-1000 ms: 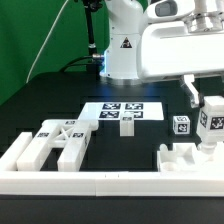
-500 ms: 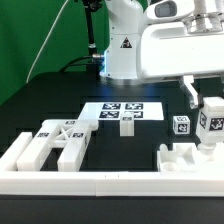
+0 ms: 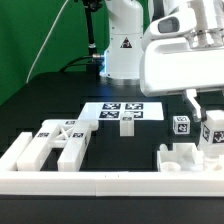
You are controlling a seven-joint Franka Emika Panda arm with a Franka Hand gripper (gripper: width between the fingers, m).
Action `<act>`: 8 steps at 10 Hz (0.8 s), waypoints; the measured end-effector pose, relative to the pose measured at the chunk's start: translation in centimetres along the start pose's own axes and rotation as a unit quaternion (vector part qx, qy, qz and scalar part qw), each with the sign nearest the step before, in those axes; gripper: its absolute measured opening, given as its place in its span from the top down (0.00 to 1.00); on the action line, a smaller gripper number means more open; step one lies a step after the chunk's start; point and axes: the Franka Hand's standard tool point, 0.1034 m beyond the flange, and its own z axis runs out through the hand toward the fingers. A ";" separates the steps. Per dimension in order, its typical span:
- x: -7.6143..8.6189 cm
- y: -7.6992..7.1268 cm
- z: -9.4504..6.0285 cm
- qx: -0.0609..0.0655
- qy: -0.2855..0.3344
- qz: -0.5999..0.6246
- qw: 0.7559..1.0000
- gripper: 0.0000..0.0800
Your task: Assemble chair
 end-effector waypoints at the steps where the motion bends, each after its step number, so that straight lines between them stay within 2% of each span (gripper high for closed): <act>1: 0.2 -0.3 0.1 0.000 0.011 -0.001 1.000 0.64; 3: 0.3 -0.9 0.2 0.002 0.021 -0.004 1.000 0.64; 8: 0.5 -0.8 -0.2 0.001 0.023 -0.006 1.000 0.64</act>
Offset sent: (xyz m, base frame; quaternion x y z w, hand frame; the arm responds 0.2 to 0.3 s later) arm -0.0076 0.0091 -0.0060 -0.0059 0.0036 0.0077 0.9999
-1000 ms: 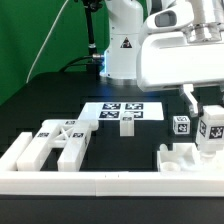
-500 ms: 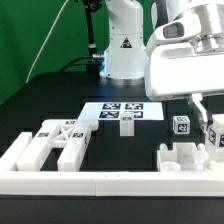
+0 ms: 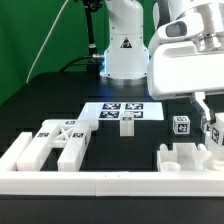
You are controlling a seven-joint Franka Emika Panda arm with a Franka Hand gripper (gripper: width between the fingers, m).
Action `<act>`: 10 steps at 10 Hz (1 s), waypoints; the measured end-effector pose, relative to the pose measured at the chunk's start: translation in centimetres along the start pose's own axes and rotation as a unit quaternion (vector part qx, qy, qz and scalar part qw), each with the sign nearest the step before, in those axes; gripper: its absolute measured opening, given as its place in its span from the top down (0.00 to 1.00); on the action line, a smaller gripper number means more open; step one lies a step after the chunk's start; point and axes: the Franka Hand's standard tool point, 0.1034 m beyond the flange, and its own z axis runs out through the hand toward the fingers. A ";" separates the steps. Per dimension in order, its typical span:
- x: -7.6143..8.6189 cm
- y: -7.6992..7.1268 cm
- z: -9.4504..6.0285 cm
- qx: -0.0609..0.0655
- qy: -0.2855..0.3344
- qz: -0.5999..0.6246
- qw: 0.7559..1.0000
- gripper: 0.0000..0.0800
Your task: Assemble chair
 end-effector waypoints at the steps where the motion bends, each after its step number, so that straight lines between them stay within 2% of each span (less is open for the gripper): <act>1: -0.2 0.3 -0.4 -0.001 -0.001 -0.003 1.000 0.64; 3: -0.6 0.5 -0.4 -0.002 -0.003 -0.003 1.000 0.64; 8: -2.4 0.2 1.1 -0.001 -0.019 -0.003 1.000 0.64; 10: -2.3 0.5 1.2 -0.004 -0.005 -0.003 1.000 0.64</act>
Offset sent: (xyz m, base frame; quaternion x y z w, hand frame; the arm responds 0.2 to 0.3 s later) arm -0.0029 -0.0032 -0.0067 0.0006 0.0090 -0.0030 1.0000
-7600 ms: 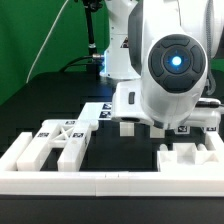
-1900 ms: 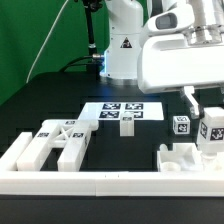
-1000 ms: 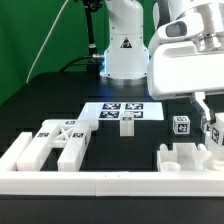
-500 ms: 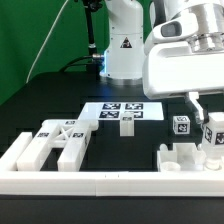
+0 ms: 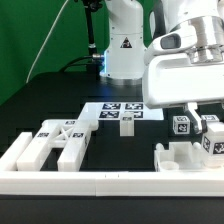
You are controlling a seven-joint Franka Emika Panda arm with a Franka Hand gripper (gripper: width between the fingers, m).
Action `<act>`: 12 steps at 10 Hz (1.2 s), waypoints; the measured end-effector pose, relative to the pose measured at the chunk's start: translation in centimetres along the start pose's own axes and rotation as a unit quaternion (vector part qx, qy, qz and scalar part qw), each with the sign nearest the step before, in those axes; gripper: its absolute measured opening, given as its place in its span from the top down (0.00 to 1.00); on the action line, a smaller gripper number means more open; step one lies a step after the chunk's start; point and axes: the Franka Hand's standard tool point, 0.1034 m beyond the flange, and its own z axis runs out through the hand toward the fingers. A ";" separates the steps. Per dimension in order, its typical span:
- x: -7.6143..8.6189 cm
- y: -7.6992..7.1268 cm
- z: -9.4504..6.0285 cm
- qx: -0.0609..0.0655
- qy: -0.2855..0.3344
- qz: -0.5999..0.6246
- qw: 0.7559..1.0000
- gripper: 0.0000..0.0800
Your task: Assemble chair
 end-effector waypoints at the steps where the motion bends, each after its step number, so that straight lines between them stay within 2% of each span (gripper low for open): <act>1: 0.0 0.0 0.0 0.000 0.000 0.000 1.000 0.64; 3: 0.0 0.0 0.0 0.000 0.000 0.000 1.000 0.64; 5: 0.0 0.0 0.0 0.000 0.000 0.000 1.000 0.25; 6: 0.0 0.0 0.0 0.000 0.000 0.000 1.000 0.21; 10: -0.1 0.0 0.1 0.000 -0.012 0.021 1.000 0.19; 12: 1.3 -0.6 -0.1 0.003 -0.045 0.087 0.995 0.19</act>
Offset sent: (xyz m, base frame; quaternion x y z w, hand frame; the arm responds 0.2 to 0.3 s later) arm 0.0000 0.0000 0.0000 0.0000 0.0000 0.0000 1.0000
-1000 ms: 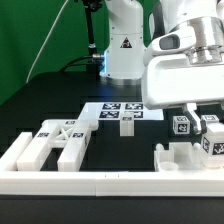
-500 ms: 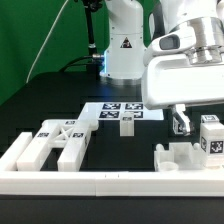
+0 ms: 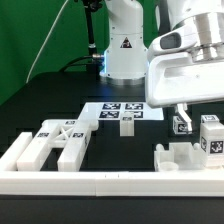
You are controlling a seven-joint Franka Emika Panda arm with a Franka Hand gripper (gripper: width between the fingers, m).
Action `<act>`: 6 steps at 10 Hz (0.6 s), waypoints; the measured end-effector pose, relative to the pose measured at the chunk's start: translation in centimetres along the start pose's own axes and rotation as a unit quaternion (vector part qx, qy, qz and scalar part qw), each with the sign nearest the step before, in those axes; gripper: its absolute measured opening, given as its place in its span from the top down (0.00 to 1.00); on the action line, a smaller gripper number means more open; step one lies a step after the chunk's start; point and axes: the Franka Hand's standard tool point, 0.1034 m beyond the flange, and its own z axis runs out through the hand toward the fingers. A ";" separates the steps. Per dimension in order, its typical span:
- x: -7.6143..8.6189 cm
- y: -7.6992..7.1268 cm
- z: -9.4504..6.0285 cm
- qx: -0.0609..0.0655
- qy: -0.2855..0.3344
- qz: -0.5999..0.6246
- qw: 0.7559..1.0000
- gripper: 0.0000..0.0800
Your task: Assemble chair
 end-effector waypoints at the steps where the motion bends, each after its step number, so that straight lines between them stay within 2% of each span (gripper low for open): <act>1: -0.2 -0.4 0.3 0.002 -0.024 0.018 1.000 0.19; 3: -0.6 1.2 1.0 -0.002 -0.050 0.011 0.999 0.19; 4: -0.8 2.2 1.2 0.003 -0.097 0.010 0.995 0.19; 6: -0.8 2.5 1.2 0.012 -0.158 0.020 0.987 0.19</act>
Offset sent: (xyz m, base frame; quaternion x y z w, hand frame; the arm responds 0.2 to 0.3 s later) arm 0.0139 -0.0302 -0.0170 0.0289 -0.1754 -0.0292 0.9836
